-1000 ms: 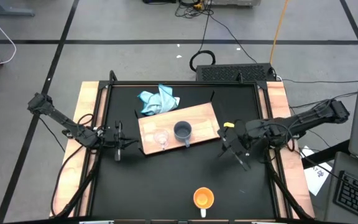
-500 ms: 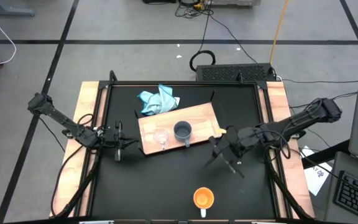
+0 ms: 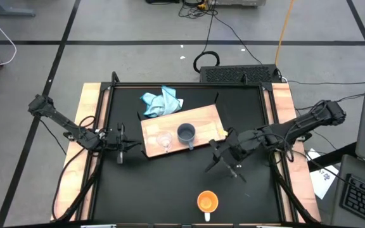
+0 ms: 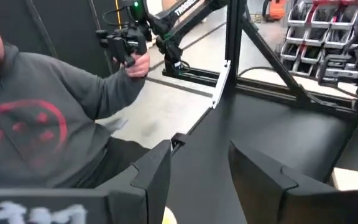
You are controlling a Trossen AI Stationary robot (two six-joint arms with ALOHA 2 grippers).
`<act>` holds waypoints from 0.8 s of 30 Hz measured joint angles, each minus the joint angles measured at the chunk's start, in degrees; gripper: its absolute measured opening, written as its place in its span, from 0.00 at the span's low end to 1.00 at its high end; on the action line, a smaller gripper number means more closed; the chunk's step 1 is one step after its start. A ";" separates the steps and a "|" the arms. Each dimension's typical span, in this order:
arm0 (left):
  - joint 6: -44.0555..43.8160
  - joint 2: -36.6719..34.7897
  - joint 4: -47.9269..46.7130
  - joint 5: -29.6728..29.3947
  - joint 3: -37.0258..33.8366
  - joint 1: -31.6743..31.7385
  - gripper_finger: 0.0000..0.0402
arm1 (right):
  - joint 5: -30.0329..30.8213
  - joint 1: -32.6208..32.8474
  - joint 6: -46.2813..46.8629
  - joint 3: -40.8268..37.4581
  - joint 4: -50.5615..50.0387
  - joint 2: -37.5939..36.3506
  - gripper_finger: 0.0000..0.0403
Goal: Stack small to large cups/mugs on shelf
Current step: Put the yellow mug on the shelf
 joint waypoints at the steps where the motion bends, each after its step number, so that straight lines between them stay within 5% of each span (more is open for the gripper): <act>1: 0.00 0.00 0.00 0.00 0.00 0.01 0.02 | 0.04 0.21 0.06 0.74 -0.16 0.81 0.38; 16: -0.20 0.02 -0.35 0.09 0.00 -0.01 0.04 | 0.11 2.95 -1.97 16.05 -21.11 15.16 0.38; 24: 0.11 0.02 -0.36 0.53 0.00 0.01 0.02 | 0.11 3.22 0.89 17.10 -26.44 16.85 0.38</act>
